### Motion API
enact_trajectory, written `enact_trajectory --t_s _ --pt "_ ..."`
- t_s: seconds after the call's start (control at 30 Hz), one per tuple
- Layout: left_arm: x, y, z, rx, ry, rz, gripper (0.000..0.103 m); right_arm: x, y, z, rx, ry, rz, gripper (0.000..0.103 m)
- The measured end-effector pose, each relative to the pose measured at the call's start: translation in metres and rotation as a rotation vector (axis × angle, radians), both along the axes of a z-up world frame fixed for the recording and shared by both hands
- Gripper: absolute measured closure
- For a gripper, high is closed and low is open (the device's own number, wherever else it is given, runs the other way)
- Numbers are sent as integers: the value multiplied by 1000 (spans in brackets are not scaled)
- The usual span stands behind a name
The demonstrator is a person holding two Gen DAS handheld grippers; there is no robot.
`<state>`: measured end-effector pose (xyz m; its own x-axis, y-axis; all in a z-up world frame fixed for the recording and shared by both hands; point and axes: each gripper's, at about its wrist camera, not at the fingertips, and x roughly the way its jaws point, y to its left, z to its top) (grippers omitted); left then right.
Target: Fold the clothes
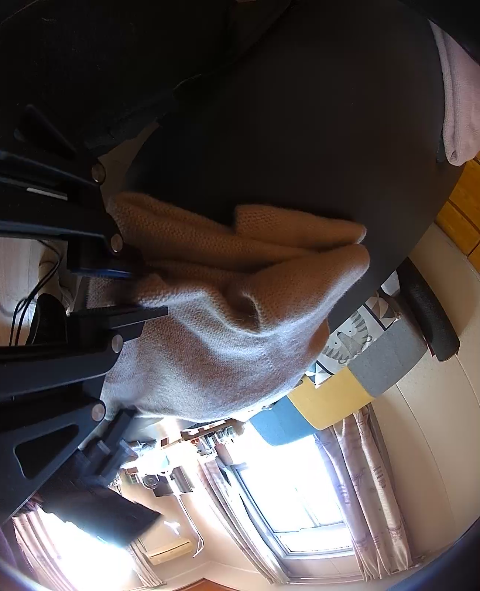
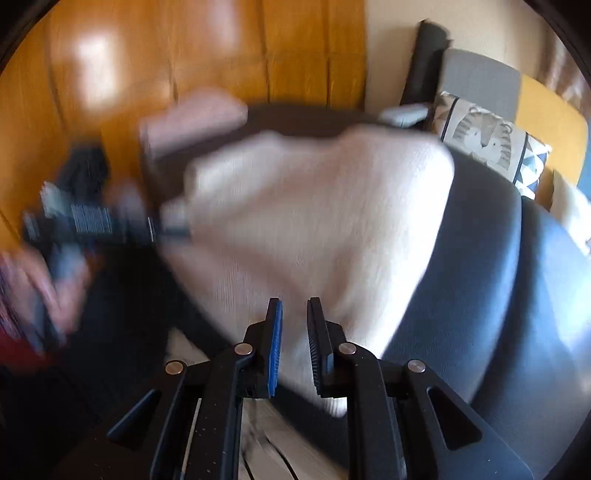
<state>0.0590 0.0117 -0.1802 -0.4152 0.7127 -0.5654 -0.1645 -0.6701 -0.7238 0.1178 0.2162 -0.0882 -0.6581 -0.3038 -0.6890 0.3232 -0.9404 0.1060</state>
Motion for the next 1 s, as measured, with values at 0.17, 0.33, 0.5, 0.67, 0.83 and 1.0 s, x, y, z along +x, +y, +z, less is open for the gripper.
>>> enact_trajectory --t_s 0.17,0.33,0.5,0.67,0.83,1.0 --pt "0 1 0 -5 -1 1 91 -59 21 28 24 64 -121 62" --pt "-2 0 -2 5 -11 5 90 -110 -2 10 216 -14 -122 62" --pt "-5 0 -7 28 -22 9 90 -107 -26 -7 375 28 -39 92" --pt "-4 -2 -11 49 -23 19 90 -99 -31 11 310 59 -5 100" --pt "-2 -3 -9 36 -10 26 90 -108 -21 -19 264 3 -19 99" --pt "8 -3 8 -65 22 16 90 -103 -4 -16 137 -6 -38 98"
